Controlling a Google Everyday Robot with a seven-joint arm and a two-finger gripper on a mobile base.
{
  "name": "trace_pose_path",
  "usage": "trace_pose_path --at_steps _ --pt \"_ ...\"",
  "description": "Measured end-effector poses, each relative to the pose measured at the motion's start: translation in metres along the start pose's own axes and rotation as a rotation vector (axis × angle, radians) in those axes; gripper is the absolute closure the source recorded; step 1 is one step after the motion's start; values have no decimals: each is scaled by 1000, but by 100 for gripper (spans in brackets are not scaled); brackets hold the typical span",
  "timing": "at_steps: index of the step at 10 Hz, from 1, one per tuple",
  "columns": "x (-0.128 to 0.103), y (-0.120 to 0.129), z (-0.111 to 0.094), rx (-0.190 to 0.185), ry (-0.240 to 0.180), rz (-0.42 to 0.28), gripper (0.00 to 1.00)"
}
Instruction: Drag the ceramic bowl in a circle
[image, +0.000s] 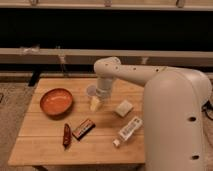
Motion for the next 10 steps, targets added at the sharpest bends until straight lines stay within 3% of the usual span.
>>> trace_pose_path --at_steps 6,8,10 --pt "0 0 0 0 -1 -1 20" --pt "-6 5 -8 37 -8 -35 20" --pt "-25 31 -31 101 -23 -93 20"
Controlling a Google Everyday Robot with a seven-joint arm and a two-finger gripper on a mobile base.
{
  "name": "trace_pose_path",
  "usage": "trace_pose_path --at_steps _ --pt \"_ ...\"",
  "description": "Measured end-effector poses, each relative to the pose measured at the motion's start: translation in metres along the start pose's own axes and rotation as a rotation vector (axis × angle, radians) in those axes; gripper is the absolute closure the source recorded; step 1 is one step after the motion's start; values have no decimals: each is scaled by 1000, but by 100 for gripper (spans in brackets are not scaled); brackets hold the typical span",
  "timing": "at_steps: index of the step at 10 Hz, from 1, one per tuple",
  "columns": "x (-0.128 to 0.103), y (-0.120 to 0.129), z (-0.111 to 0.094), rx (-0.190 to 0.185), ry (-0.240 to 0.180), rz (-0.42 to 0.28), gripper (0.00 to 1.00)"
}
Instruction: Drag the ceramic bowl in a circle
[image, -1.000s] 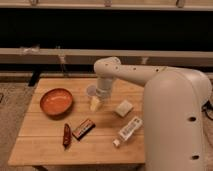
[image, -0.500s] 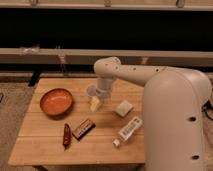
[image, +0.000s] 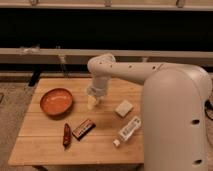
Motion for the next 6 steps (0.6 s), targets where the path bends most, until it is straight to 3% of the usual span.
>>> trace_pose_path --at_steps 2,4,6 --pt "-17 21 -37 80 -11 -65 20" --pt "-36 44 -61 118 -15 -132 20" --pt "-57 62 -68 137 -17 -203 20"
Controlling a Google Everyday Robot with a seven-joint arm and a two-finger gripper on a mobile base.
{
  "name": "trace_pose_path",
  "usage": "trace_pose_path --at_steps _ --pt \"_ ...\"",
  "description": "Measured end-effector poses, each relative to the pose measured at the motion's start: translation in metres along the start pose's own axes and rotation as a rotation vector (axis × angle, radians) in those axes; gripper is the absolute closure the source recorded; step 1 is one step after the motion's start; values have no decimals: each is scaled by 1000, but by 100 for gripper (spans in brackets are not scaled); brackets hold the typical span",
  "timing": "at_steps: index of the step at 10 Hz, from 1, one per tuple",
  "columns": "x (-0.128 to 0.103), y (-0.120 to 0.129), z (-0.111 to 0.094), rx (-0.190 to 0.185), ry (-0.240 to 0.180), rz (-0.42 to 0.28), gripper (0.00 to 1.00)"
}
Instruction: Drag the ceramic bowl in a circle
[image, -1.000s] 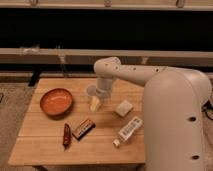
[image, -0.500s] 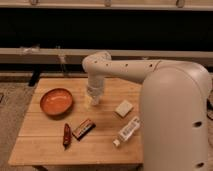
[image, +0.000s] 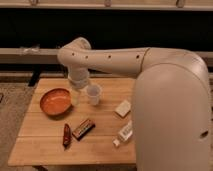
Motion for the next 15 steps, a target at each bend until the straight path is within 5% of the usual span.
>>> trace_pose_path --at_steps 4,9,12,15 --pt "-56 22 45 -12 -9 -131 20" --pt "-138 69 152 -24 -58 -366 20" --pt "-156 101 185 -28 -45 -475 20" --pt "-162 103 195 -25 -27 -485 45"
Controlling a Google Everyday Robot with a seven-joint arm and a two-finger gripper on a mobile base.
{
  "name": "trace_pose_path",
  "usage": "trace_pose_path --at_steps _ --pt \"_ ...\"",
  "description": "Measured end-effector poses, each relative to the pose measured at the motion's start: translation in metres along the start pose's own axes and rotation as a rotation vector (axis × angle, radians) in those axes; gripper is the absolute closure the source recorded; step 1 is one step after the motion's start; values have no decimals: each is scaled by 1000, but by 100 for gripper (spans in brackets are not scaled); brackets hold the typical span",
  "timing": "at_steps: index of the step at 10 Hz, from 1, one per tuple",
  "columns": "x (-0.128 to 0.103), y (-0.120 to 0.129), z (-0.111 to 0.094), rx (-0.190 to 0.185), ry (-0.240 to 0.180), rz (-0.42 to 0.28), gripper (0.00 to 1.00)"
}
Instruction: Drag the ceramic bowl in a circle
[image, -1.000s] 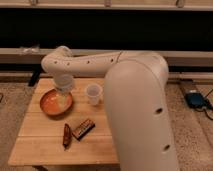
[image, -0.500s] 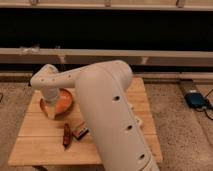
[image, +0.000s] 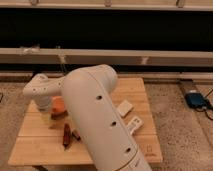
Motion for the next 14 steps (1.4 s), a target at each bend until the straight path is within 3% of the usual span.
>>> trace_pose_path --at_steps 3,4,6,10,12,14 --pt "4 -8 -8 -3 -7 23 73" --pt "7 -15 -13 8 -8 32 85" --pt "7 -31 -21 29 -11 52 99" --pt "-9 -76 -27 85 14 77 100" --pt "8 -102 -26 101 48 117 100" --pt "39 -112 -26 105 82 161 100"
